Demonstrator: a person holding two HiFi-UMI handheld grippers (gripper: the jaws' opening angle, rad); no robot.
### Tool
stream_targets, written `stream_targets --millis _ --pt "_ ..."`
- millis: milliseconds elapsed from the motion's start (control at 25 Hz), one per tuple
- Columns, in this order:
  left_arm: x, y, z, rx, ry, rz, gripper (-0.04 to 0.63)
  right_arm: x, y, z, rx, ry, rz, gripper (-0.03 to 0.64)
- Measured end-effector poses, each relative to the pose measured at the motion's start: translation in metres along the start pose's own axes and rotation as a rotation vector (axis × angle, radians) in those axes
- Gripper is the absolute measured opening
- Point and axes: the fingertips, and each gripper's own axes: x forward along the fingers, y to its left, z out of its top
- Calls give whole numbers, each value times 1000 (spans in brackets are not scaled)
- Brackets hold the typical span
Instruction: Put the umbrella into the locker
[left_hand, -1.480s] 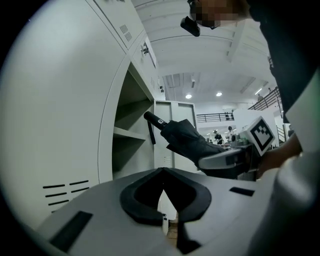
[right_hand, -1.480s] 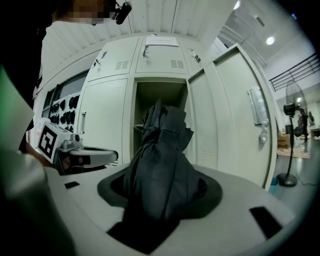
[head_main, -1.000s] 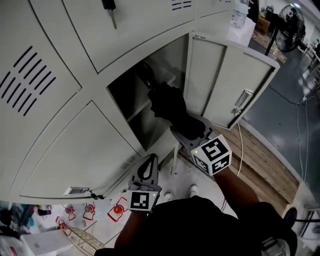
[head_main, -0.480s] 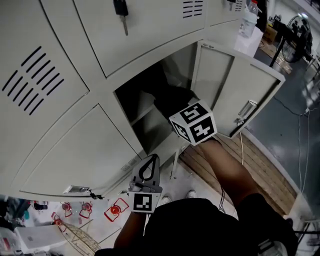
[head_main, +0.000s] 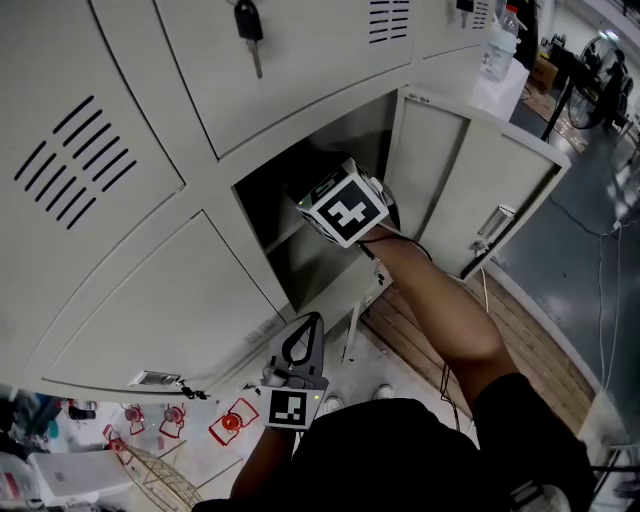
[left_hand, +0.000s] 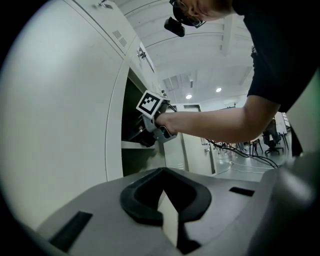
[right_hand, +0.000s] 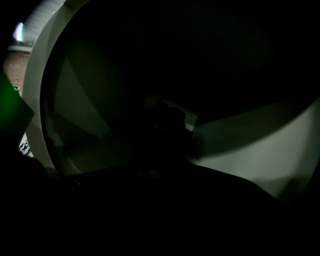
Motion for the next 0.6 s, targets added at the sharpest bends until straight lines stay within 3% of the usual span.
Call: stream_targets --millis 280,400,600 --pt "-1 -2 -2 -13 7 9 -2 15 -4 5 -123 59 -16 269" --pt "-2 -1 -3 -21 10 17 -2 9 -7 17 -156 -12 -57 329" --pt "-5 1 -7 -29 28 29 -2 -30 -6 24 -128 -172 -110 331"
